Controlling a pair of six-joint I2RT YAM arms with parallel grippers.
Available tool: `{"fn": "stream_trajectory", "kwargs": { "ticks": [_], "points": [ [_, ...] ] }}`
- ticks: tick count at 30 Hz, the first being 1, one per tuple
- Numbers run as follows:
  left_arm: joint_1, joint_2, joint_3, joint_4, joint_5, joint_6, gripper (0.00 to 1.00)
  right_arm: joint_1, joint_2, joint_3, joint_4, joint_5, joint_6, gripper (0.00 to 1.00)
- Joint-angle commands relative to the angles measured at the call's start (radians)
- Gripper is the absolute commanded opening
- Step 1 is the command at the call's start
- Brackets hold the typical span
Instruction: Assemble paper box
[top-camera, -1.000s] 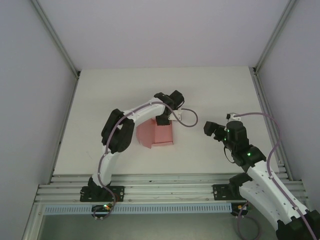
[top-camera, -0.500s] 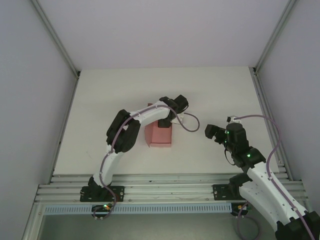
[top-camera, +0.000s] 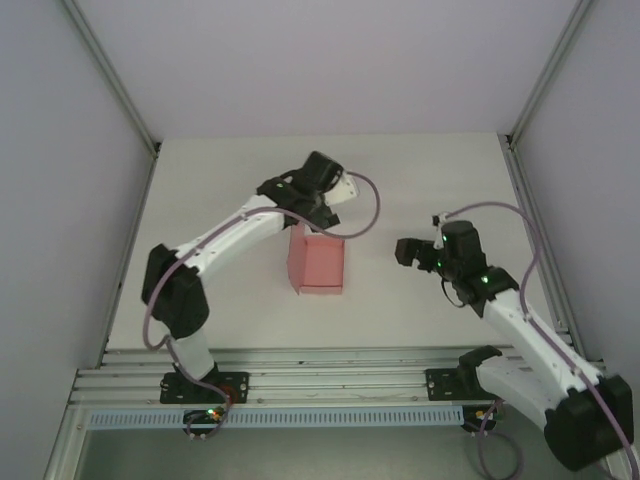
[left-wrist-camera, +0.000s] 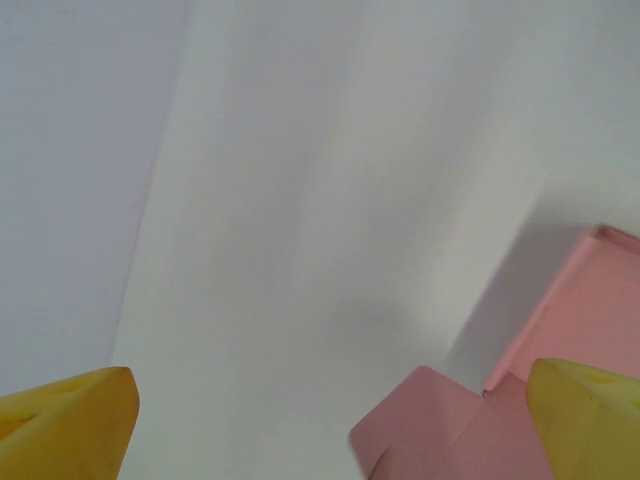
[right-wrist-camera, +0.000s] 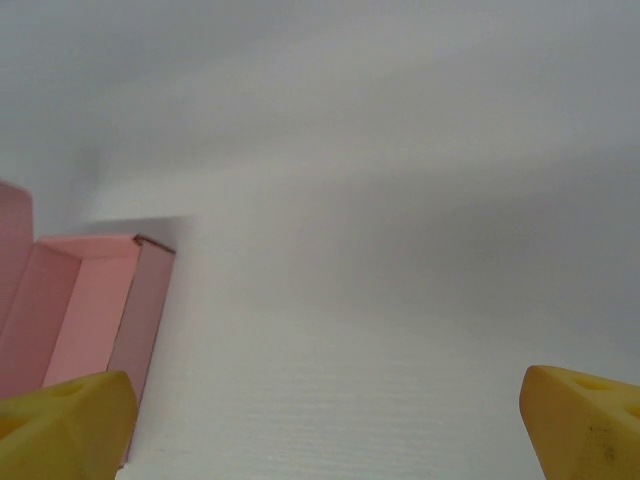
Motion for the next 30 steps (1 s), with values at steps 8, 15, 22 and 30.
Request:
{"fn": "stream_trajectory", "kwargs": {
  "ticks": [8, 15, 22, 30],
  "points": [
    [0.401, -0.371, -0.286, 0.101, 0.247, -0.829, 1.00, 0.198, 0.598, 0.511, -0.142, -0.208, -0.545, 0.94],
    [0.539, -0.591, -0.586, 0.082, 0.194, -0.968, 1.00, 0.249, 0.984, 0.849, -0.236, -0.243, -0.613, 0.86],
    [0.615, -0.666, -0.734, 0.128, 0.311, -0.977, 1.00, 0.274, 1.162, 0.978, -0.274, -0.259, -0.664, 0.67],
    [0.619, -0.643, -0.736, 0.098, 0.337, -0.956, 1.00, 0.277, 1.176, 0.957, -0.204, -0.248, -0.603, 0.37]
  ]
}}
